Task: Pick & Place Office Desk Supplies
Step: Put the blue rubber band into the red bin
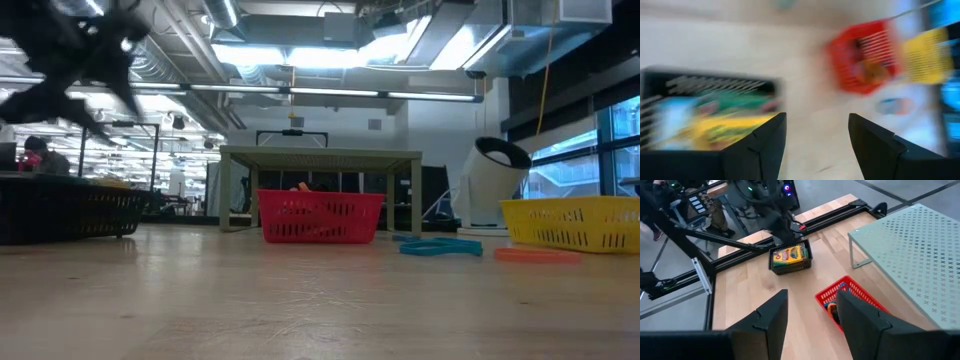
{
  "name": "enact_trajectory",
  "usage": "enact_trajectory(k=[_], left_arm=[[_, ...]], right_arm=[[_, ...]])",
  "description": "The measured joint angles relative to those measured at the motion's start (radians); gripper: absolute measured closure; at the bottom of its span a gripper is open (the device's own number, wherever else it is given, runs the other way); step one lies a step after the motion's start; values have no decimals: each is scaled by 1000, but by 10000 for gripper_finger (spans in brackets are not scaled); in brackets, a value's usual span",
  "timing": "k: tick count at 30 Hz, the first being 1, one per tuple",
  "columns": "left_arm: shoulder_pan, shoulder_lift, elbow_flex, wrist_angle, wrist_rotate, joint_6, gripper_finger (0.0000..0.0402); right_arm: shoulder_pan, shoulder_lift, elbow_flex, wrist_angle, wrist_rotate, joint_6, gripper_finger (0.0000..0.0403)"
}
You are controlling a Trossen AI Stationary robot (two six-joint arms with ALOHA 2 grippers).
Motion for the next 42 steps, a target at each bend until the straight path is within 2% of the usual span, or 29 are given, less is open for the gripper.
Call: enact_trajectory(k=[4, 6, 10, 13, 18, 22, 28, 31, 36, 42], left_arm=[[4, -24, 0, 241, -125, 202, 192], [21, -24, 0, 376, -145, 330, 192], [80, -6, 4, 652, -101, 600, 204], [130, 30, 54, 737, -33, 760, 221], [211, 147, 189, 738, 130, 950, 245], [272, 249, 274, 732, 274, 1053, 253], [332, 335, 299, 655, 439, 1112, 251], [344, 351, 299, 596, 476, 1113, 251], [355, 353, 299, 575, 478, 1191, 256], [373, 353, 299, 552, 484, 1274, 263]], right_arm=[[-18, 0, 0, -1, 0, -15, 234], [-26, 0, 0, -3, 0, -19, 234], [-45, 0, 0, -21, -32, -22, 234], [-60, 9, 0, -66, -50, -16, 234], [-74, 65, 0, -179, -72, 38, 233], [-77, 143, 0, -195, -111, 75, 233], [-75, 277, -5, -288, -132, 90, 233], [-75, 328, -40, -314, -176, 90, 233], [-63, 376, -121, -280, -248, 90, 233], [-61, 410, -205, -126, -320, 54, 234]])
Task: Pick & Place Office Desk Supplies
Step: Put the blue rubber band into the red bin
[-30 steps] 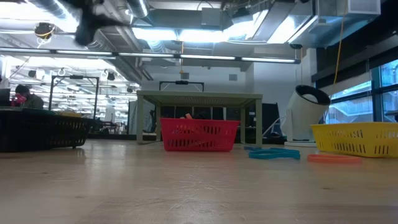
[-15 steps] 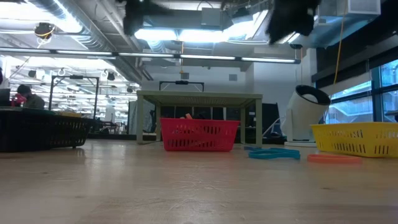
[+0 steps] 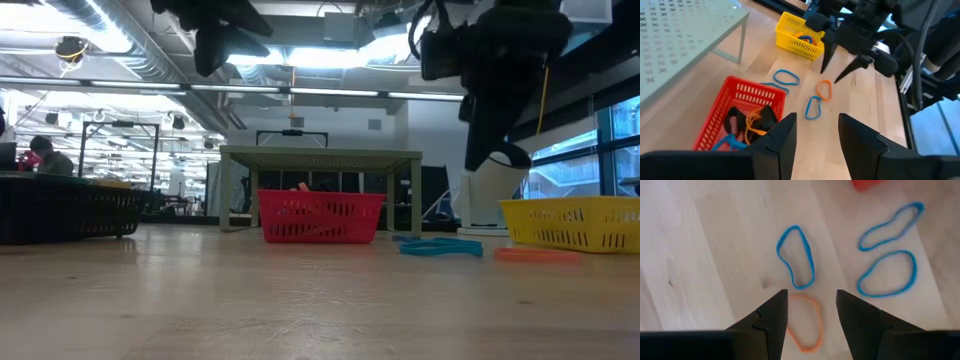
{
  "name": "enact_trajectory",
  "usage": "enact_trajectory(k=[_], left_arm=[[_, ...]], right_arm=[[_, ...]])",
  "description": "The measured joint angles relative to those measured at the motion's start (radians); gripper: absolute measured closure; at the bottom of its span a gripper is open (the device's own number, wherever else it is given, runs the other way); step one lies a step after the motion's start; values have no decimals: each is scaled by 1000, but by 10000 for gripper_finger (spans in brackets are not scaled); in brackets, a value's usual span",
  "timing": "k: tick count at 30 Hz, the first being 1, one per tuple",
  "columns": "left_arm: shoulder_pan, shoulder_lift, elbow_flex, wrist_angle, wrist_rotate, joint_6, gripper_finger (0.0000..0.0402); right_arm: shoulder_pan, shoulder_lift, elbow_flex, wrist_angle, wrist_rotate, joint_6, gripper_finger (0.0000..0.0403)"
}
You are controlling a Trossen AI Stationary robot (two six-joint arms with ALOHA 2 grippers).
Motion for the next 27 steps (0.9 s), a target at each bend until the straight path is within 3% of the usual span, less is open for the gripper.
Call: enact_trajectory(k=[9, 27], left_arm=[[14, 0, 0, -62, 0, 11, 265], [13, 0, 0, -78, 26, -8, 268]], right_arm=[[0, 98, -32, 129, 6, -148, 234], [-12, 289, -27, 244, 40, -192, 238]])
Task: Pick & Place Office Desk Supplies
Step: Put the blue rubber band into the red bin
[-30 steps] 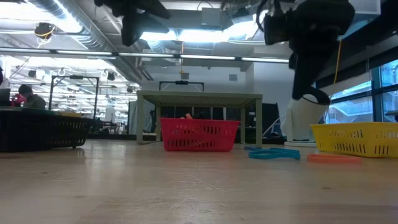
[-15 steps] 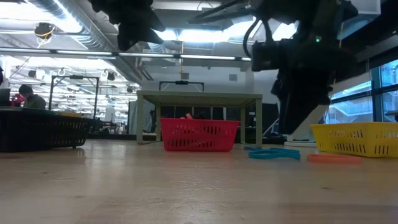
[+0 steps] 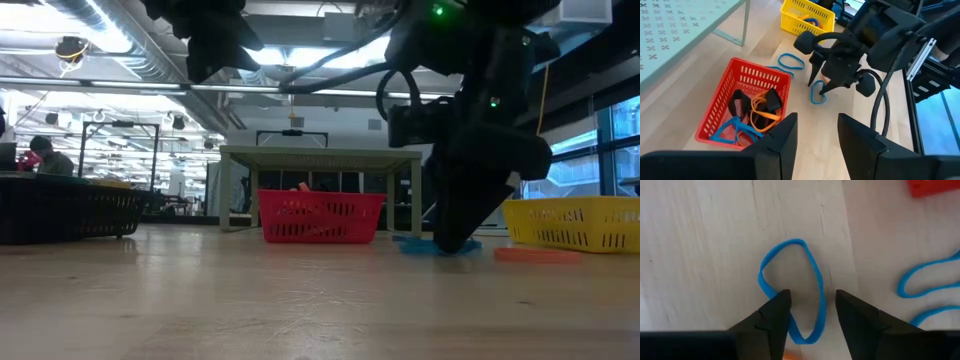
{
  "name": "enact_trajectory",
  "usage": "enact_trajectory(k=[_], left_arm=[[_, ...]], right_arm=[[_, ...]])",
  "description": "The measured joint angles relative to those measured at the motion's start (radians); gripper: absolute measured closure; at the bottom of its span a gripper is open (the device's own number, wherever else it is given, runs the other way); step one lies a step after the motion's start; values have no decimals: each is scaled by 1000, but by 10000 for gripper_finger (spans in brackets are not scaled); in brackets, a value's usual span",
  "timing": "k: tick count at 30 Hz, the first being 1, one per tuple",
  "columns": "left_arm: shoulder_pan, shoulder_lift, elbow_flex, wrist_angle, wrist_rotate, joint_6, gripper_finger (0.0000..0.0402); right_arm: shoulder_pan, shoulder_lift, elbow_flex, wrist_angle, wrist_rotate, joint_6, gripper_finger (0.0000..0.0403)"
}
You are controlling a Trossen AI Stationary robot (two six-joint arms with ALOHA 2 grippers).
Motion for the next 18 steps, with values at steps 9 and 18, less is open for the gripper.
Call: enact_trajectory(k=[9, 18], left_arm=[[0, 0, 0, -4, 1, -30, 272], [0, 0, 0, -4, 3, -26, 272]], right_arm=[[2, 18, 2, 13, -8, 12, 388], [8, -24, -7, 6, -31, 91, 400]])
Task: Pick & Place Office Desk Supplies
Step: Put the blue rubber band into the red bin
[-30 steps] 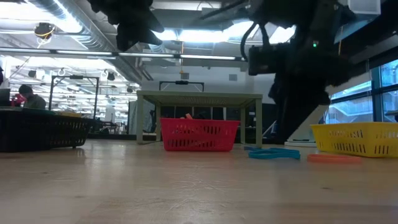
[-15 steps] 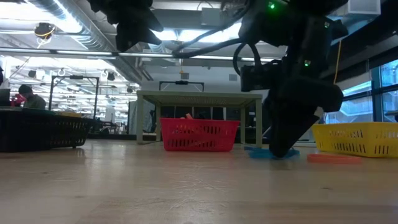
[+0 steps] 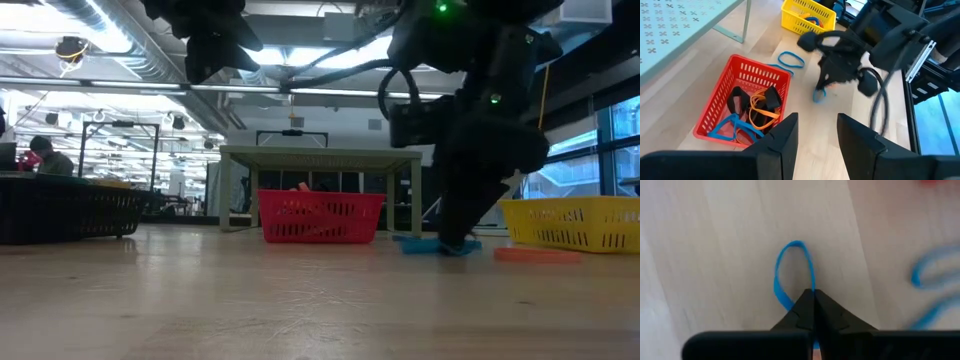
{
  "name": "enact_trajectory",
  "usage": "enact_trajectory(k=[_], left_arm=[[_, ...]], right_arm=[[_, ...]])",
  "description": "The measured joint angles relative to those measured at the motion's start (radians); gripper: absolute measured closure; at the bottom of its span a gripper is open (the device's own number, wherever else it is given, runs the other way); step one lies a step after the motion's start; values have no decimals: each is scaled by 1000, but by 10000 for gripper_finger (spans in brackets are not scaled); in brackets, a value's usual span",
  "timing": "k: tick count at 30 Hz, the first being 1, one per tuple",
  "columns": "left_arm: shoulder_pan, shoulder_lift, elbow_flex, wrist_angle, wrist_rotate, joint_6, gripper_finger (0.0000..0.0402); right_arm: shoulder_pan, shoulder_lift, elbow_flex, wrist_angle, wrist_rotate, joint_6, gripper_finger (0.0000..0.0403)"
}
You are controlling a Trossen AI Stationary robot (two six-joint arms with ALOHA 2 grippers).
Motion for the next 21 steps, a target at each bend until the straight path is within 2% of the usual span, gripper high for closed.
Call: enact_trajectory(k=[5, 14, 17, 21], left_arm=[[0, 0, 0, 0, 45, 0, 272], [0, 0, 0, 0, 12, 0, 272], [1, 0, 0, 2, -9, -24, 272], [2, 0, 0, 8, -11, -61, 272]], right_arm=[[1, -107, -1, -27, -7, 34, 401], [-10, -291, 1, 9, -25, 129, 402], [-41, -321, 3, 89, -21, 138, 402], [-99, -311, 50, 102, -4, 112, 402]])
